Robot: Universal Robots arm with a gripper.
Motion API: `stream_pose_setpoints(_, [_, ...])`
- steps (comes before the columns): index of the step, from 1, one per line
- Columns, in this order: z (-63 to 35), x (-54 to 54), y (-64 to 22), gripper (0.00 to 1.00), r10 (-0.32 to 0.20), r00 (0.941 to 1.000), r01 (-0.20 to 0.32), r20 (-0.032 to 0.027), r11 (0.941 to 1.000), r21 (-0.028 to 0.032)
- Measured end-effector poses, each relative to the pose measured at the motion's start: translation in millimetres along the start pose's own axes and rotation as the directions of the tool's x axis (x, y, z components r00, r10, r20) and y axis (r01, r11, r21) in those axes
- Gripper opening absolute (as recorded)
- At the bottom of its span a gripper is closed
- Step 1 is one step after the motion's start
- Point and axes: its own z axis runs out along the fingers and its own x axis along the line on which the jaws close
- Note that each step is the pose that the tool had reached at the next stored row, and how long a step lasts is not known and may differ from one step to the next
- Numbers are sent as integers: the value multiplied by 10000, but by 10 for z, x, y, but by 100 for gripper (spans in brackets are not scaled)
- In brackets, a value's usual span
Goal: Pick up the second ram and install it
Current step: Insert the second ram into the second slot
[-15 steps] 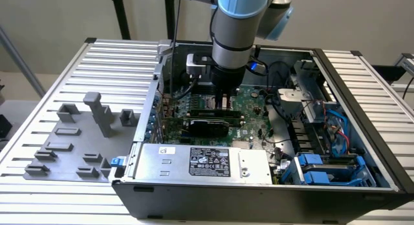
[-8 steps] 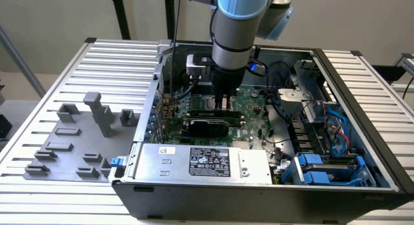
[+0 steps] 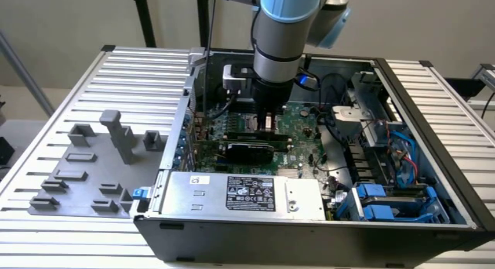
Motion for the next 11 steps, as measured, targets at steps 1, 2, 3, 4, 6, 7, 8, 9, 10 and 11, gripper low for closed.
stream_pose_setpoints(1, [-16, -1, 0, 21, 0, 10000, 0, 0, 10000, 0])
stream_pose_setpoints(2, [-35, -2, 1, 21, 0, 10000, 0, 0, 10000, 0])
stream_pose_setpoints(3, [-59, -3, 2, 21, 0, 10000, 0, 1, 10000, 0])
stream_pose_setpoints(4, [-82, -4, 3, 21, 0, 10000, 0, 1, 10000, 0])
stream_pose_setpoints(6, [-129, -6, 5, 21, -2, 10000, 2, 1, 10000, 0])
stream_pose_setpoints(7, [-149, -7, 7, 21, -1, 10000, 1, 2, 10000, 0])
stream_pose_setpoints(8, [-164, -7, 10, 21, 0, 10000, 0, 1, 10000, -1])
stream_pose_setpoints(9, [-174, -7, 12, 21, 0, 10000, 0, 0, 10000, 0])
stream_pose_setpoints(10, [-179, -8, 15, 21, 1, 10000, -1, 1, 10000, 0])
stream_pose_setpoints(11, [-179, -8, 16, 19, 0, 10000, 0, 3, 10000, 1])
